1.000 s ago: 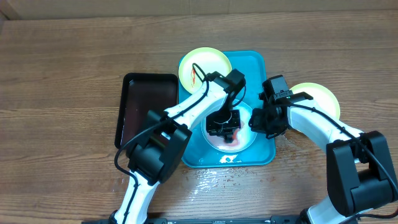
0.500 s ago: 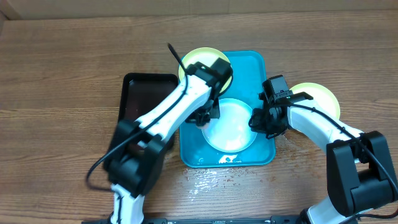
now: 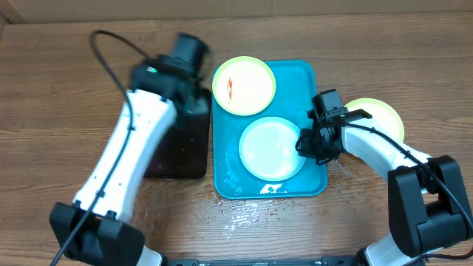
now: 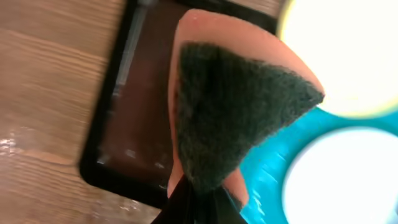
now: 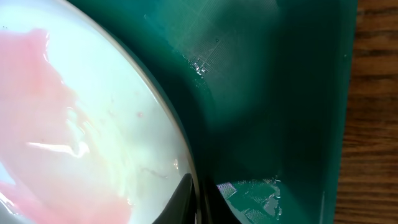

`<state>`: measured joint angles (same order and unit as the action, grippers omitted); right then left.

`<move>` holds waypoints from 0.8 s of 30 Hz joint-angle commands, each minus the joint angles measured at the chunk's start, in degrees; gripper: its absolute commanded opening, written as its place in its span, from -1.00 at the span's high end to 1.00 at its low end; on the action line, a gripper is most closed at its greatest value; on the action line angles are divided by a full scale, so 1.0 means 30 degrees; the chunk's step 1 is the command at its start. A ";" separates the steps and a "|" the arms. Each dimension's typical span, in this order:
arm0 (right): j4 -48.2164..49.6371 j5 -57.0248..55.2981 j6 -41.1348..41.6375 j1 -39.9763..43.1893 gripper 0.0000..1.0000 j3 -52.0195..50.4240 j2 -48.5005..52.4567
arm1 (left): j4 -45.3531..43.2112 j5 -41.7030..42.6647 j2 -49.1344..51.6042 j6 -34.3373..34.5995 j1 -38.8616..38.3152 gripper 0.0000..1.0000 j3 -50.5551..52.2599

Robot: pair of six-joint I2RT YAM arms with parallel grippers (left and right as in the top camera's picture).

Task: Clean dirty plates on tray and stack at the side
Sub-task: 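Return the sponge to the black tray with the left gripper, then lift the white plate with the right gripper and tilt it over the black tray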

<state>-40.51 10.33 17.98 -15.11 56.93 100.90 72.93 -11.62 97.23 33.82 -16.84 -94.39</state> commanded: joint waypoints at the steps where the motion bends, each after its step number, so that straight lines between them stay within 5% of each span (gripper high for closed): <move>1: -0.0160 -0.1056 -0.0007 0.0058 0.92 -0.0240 0.0299 | -0.0882 0.1115 0.1348 -0.1982 0.1661 0.92 0.1851; 8: -0.0328 -0.1056 -0.0007 0.0058 0.92 -0.0240 0.0299 | -0.3228 0.3475 0.4014 -0.3293 0.2871 0.62 0.4612; 10: -0.0503 -0.1064 -0.0015 0.0058 0.92 -0.0189 0.0240 | -0.3053 0.3577 0.3898 -0.3286 0.3016 0.20 0.4503; 13: -0.1173 -0.1508 -0.0153 0.0051 0.92 0.0372 -0.0211 | -0.2433 0.3745 0.3366 -0.3293 0.3235 -0.72 0.3832; 14: -0.1610 -0.1814 -0.0153 0.0022 0.92 0.0772 -0.0466 | -0.2208 0.3745 0.3089 -0.3293 0.3330 -0.83 0.3519; 24: -0.5916 -0.5697 -0.2302 -0.2936 0.92 0.8466 -0.2106 | -0.0874 0.5508 -0.2062 -0.3286 0.5049 -1.00 -0.0736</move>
<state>-57.89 -0.51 14.24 -19.46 74.41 97.51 70.02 1.04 97.58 24.82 -3.33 -92.25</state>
